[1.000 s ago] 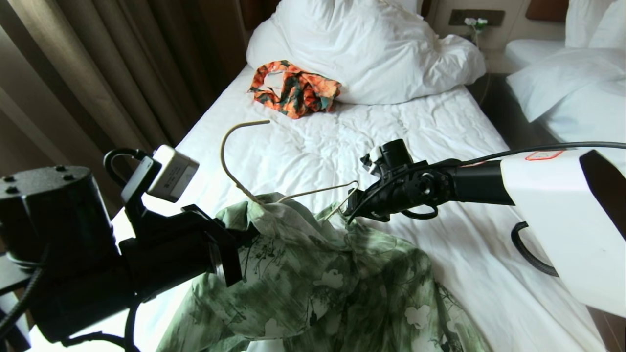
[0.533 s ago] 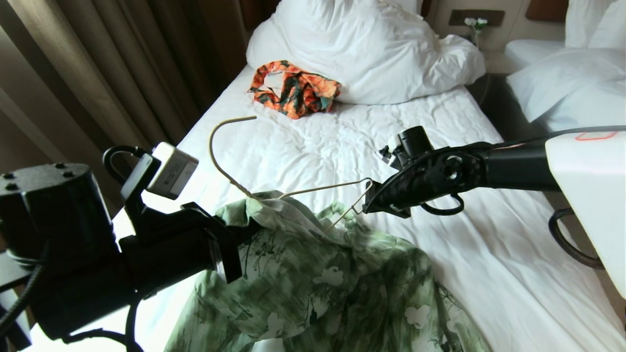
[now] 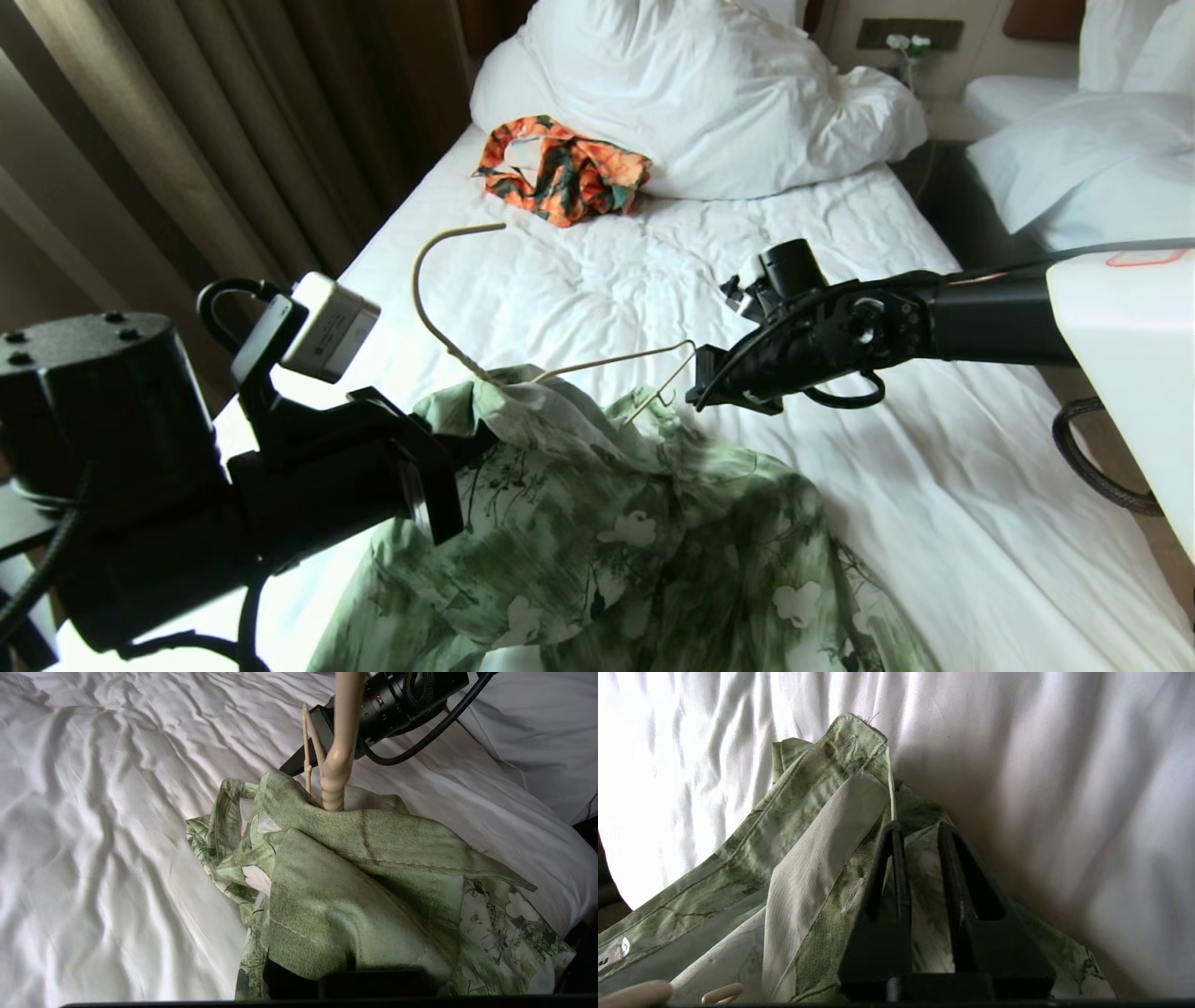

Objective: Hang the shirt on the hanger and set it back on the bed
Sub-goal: Hook the other side of the shirt onto the hanger

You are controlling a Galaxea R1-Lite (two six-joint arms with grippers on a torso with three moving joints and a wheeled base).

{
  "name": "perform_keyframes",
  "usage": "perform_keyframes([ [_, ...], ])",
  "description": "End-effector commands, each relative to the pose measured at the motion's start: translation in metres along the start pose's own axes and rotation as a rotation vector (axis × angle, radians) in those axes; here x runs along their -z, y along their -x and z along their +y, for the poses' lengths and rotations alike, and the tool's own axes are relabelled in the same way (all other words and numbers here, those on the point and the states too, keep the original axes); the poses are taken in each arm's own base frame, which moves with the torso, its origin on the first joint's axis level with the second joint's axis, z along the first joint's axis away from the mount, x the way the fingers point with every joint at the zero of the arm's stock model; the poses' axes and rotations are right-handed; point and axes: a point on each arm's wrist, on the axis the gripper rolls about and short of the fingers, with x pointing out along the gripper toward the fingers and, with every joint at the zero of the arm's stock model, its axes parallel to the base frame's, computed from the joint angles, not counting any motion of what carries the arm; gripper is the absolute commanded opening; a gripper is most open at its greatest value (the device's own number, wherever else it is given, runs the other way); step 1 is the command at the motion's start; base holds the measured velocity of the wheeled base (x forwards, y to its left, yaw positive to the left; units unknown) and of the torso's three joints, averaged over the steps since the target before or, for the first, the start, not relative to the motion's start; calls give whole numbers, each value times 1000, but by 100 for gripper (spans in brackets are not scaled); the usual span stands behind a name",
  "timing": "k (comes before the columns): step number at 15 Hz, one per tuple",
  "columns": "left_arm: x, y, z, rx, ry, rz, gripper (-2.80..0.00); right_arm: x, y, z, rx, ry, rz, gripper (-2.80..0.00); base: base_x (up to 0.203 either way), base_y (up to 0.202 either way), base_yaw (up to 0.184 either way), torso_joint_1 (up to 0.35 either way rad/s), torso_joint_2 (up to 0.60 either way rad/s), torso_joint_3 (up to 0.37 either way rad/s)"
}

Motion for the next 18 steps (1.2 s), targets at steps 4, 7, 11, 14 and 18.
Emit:
perform_keyframes([
  [4, 2, -1, -1, 6, 2, 7, -280, 10, -41, -2, -29, 100, -29, 0, 0, 0, 0, 0, 0, 0],
  [7, 2, -2, -2, 11, 2, 7, -280, 14, -54, 1, -51, 116, -50, 0, 0, 0, 0, 0, 0, 0],
  [11, 1, -1, -2, 11, 1, 3, -280, 18, -61, 12, -86, 139, -69, 0, 0, 0, 0, 0, 0, 0],
  [14, 0, -1, -2, 13, 1, -2, -280, 20, -64, 12, -86, 146, -70, -280, 0, 0, 0, 0, 0, 0],
  [18, -1, -1, -2, 11, -1, -4, -280, 19, -69, 11, -88, 157, -89, -280, 0, 0, 0, 0, 0, 0],
])
